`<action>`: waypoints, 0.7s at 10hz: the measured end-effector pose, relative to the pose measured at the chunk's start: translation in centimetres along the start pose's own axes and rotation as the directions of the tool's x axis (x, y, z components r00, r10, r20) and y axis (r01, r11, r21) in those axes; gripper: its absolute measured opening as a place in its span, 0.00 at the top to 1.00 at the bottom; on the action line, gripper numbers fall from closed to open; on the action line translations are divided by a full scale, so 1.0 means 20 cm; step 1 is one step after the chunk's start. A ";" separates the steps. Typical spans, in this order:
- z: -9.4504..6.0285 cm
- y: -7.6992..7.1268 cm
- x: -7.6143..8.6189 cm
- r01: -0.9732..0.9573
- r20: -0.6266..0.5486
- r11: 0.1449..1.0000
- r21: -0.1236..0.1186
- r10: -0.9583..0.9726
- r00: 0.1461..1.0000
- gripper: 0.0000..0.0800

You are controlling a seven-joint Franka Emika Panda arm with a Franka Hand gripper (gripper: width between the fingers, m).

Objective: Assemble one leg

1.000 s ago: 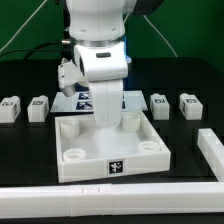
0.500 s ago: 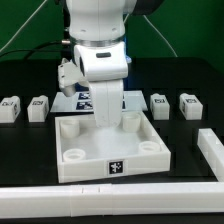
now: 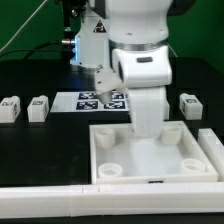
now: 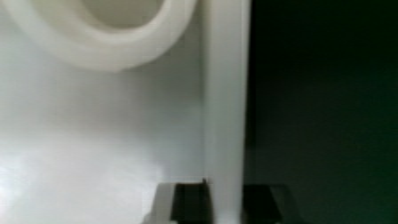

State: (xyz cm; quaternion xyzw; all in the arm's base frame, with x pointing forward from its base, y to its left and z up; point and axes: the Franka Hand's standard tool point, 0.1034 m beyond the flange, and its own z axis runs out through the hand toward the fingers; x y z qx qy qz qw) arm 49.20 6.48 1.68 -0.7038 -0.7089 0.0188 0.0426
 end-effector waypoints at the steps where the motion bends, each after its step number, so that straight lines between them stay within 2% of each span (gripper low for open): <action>1: 0.00 0.02 0.03 -0.013 -0.003 1.000 -0.004 0.013 1.000 0.92; 4: 0.02 0.03 0.03 -0.060 0.007 0.997 0.038 0.060 0.998 0.91; 7: 0.02 0.02 0.03 -0.059 0.008 0.998 0.039 0.059 0.998 0.91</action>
Offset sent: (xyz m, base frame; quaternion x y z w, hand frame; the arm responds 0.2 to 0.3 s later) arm 0.0249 0.0252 -0.0079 0.0018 0.0089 0.0407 0.9991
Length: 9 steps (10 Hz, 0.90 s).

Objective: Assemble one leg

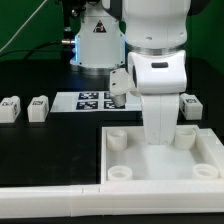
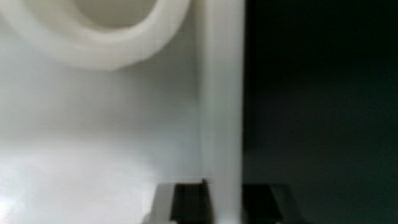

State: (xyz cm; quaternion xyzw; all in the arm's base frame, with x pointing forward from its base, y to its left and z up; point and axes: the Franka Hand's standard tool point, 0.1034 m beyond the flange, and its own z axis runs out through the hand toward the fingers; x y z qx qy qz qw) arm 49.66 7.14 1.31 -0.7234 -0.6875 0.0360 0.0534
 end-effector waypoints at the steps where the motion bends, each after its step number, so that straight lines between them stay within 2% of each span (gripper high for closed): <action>1: 0.00 0.00 0.00 -0.001 0.000 1.000 0.002 0.001 1.000 0.91; 2: 0.01 0.00 0.00 -0.002 0.000 1.000 0.002 0.002 1.000 0.68; 3: 0.01 0.00 0.00 -0.002 0.000 1.000 0.002 0.002 1.000 0.68; 4: 0.01 0.00 0.00 -0.002 0.000 1.000 0.003 0.002 1.000 0.44; 5: 0.01 0.00 -0.01 -0.003 0.000 1.000 0.003 0.003 1.000 0.44; 6: 0.01 0.00 -0.01 -0.003 0.000 1.000 0.003 0.003 1.000 0.24; 9: 0.01 0.00 -0.01 -0.005 -0.001 1.000 0.003 0.005 1.000 0.19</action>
Offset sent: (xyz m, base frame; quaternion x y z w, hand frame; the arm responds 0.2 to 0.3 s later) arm 0.0000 0.0000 0.0000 0.0000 0.0000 0.0000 1.0000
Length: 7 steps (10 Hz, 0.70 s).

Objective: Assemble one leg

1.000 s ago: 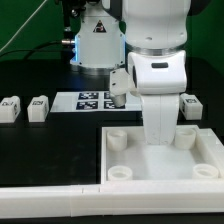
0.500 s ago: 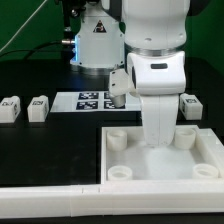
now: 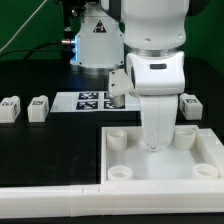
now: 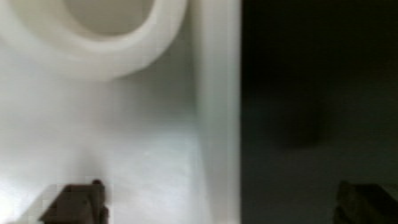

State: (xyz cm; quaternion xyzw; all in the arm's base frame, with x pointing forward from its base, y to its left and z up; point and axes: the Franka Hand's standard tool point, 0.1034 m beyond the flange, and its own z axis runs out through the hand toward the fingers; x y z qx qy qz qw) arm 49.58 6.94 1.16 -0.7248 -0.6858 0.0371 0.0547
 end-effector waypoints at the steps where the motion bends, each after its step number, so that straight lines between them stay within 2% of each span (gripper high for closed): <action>1: 0.00 0.00 0.00 0.000 0.000 1.000 0.000 0.000 1.000 0.19; 6: -0.01 0.00 0.00 -0.025 0.000 1.000 0.000 0.025 1.000 0.19; 7: -0.07 -0.01 0.01 -0.084 0.006 0.996 -0.008 0.084 0.996 0.19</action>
Offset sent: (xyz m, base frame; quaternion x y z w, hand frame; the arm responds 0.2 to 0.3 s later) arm 0.0000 0.0000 0.0000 0.0000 0.0000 0.0000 1.0000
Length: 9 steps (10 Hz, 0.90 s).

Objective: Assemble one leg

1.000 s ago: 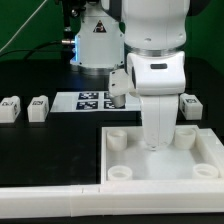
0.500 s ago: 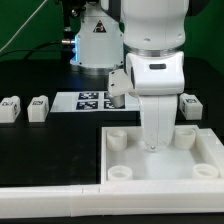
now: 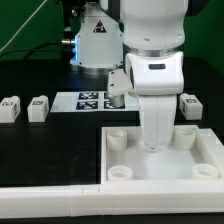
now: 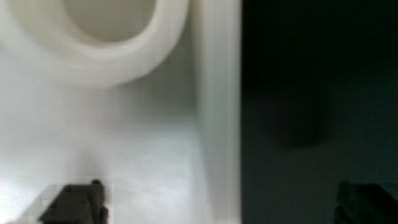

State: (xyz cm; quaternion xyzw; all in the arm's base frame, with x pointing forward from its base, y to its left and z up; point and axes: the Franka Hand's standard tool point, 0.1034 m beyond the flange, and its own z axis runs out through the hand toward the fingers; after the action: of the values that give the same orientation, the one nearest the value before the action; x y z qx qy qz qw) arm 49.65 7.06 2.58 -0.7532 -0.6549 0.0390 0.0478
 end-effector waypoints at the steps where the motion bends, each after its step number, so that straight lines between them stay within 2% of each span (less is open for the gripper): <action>1: -0.06 -0.03 0.04 -0.064 0.004 0.998 -0.010 0.064 0.998 0.19; 2: -0.08 -0.07 0.10 -0.167 0.005 0.986 -0.010 0.167 0.986 0.19; 3: -0.08 -0.12 0.17 -0.369 0.010 0.929 0.009 0.369 0.929 0.19; 4: -0.08 -0.15 0.23 -0.475 0.007 0.880 0.006 0.475 0.880 0.19; 5: -0.08 -0.18 0.27 -0.598 0.002 0.801 0.016 0.598 0.801 0.19; 8: -0.08 -0.18 0.28 -0.770 0.003 0.638 0.026 0.770 0.638 0.19; 9: -0.07 -0.20 0.30 -0.875 0.008 0.483 0.035 0.875 0.484 0.19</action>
Offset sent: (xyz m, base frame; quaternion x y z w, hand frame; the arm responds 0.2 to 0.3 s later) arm -0.0286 0.0454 0.0138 -0.0002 0.0067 0.2874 0.9578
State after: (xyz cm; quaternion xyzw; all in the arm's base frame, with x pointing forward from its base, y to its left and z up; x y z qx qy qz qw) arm 46.68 13.58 4.48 -0.9807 -0.1803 0.0651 0.0380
